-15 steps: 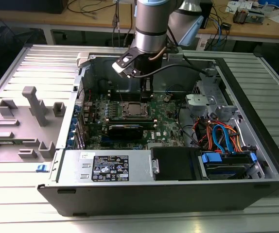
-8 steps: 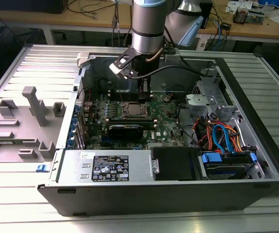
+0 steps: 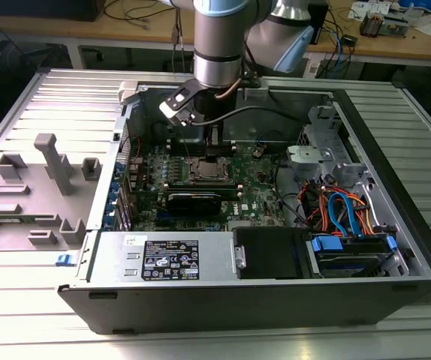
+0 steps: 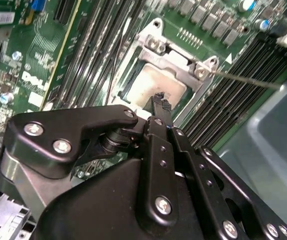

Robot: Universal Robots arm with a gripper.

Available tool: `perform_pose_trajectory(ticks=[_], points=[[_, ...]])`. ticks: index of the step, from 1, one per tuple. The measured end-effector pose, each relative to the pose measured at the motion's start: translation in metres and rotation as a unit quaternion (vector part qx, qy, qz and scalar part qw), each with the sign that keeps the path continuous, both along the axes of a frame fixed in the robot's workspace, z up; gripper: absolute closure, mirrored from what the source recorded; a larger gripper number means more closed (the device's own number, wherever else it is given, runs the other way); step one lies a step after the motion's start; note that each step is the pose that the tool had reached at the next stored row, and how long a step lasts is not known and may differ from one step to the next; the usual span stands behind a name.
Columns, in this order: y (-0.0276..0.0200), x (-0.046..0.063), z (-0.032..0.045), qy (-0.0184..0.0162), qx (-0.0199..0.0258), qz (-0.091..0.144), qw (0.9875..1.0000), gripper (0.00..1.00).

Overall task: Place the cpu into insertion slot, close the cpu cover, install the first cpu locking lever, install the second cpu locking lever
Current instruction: 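Close the cpu cover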

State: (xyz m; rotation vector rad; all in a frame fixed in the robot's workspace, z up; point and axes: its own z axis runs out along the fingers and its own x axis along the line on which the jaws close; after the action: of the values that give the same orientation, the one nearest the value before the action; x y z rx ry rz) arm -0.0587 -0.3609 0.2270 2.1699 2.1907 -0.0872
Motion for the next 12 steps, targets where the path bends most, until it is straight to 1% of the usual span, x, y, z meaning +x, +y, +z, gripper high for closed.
perform_pose_trajectory(ticks=[4,6,7,8,9,12], points=[[-0.0001,-0.009,-0.0051,-0.0004,0.0,0.001,1.0,0.89],[-0.0005,-0.01,-0.0082,-0.0005,0.0,0.017,0.9999,0.89],[-0.0007,-0.026,-0.0141,-0.0005,-0.0001,0.027,0.9996,0.89],[-0.0007,-0.028,-0.0188,-0.0006,0.0,0.03,0.9996,0.89],[-0.0007,-0.028,-0.0202,-0.0005,-0.0001,0.031,0.9995,0.89],[-0.0006,-0.028,-0.0176,-0.0006,0.0,0.031,0.9995,0.89]])
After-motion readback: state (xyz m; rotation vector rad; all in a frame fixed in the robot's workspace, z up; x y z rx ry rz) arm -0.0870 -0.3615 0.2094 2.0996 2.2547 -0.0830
